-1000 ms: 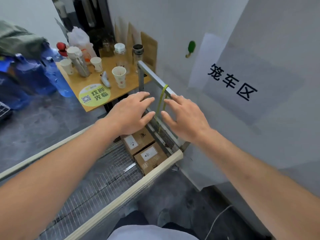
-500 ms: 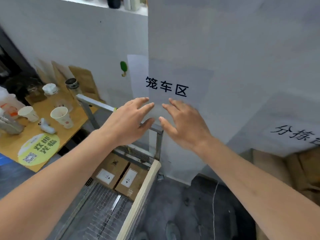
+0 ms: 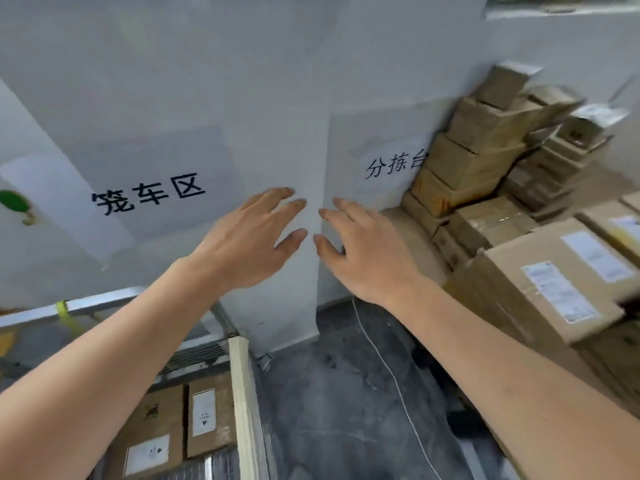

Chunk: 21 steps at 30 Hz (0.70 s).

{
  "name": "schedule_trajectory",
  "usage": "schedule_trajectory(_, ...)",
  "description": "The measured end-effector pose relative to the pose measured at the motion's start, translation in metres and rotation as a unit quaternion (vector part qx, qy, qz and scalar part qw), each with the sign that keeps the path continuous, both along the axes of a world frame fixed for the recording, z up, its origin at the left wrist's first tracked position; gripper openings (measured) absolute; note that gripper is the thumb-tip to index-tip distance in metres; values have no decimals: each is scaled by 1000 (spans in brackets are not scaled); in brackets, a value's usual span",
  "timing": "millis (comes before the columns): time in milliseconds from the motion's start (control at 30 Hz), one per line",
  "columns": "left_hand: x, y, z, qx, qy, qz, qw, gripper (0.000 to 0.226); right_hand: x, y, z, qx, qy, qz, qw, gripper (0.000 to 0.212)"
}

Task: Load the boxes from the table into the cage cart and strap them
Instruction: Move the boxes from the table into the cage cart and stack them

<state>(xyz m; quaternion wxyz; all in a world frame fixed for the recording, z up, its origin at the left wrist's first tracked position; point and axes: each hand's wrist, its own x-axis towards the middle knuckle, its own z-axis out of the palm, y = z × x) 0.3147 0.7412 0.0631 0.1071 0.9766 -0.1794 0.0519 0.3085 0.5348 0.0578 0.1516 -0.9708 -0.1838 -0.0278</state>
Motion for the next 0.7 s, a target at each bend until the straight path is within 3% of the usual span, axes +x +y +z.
schedule_trajectory(167,12,-79,11,9,-2,-100,995,63,-23,-75,9,-4,-32,-81,996,62)
schedule_trajectory(433,-3,-221,19,-14,-11,-241,970,58,-90,-202,14,8,-39,-211,977,53)
schedule_trajectory(700,-62,-367,14,-5,0,-306,952,62,-178,-329,10,8,-32,-303,952,53)
